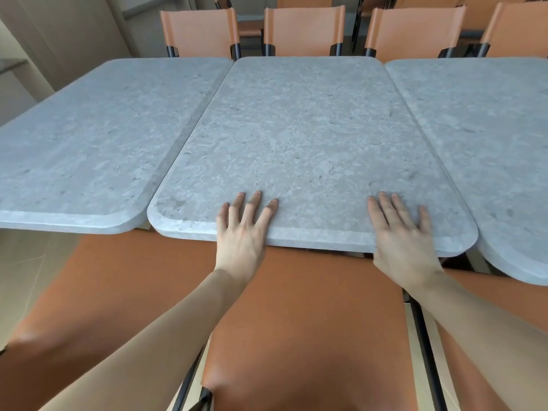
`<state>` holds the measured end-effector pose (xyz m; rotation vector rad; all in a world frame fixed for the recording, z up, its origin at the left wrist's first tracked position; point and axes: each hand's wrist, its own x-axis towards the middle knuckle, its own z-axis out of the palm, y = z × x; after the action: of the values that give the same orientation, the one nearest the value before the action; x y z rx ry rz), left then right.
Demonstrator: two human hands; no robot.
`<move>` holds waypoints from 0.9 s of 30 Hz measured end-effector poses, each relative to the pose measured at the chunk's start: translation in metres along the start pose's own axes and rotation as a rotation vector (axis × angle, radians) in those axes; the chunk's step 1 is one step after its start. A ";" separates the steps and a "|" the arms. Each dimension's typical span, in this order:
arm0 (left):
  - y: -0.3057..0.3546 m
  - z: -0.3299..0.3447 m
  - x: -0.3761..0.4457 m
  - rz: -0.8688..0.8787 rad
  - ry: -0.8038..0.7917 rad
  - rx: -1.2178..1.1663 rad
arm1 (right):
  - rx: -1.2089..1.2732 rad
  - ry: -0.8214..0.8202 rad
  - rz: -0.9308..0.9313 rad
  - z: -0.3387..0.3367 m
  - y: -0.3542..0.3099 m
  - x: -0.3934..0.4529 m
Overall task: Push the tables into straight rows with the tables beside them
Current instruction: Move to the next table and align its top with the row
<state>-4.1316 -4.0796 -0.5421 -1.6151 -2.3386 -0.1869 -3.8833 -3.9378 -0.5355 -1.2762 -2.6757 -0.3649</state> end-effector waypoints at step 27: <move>-0.009 -0.007 0.007 0.039 -0.122 0.221 | 0.027 -0.230 0.098 -0.022 -0.012 0.000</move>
<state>-4.1407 -4.0782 -0.5324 -1.6017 -2.3177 0.1784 -3.8921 -3.9516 -0.5160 -1.5183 -2.7762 -0.1778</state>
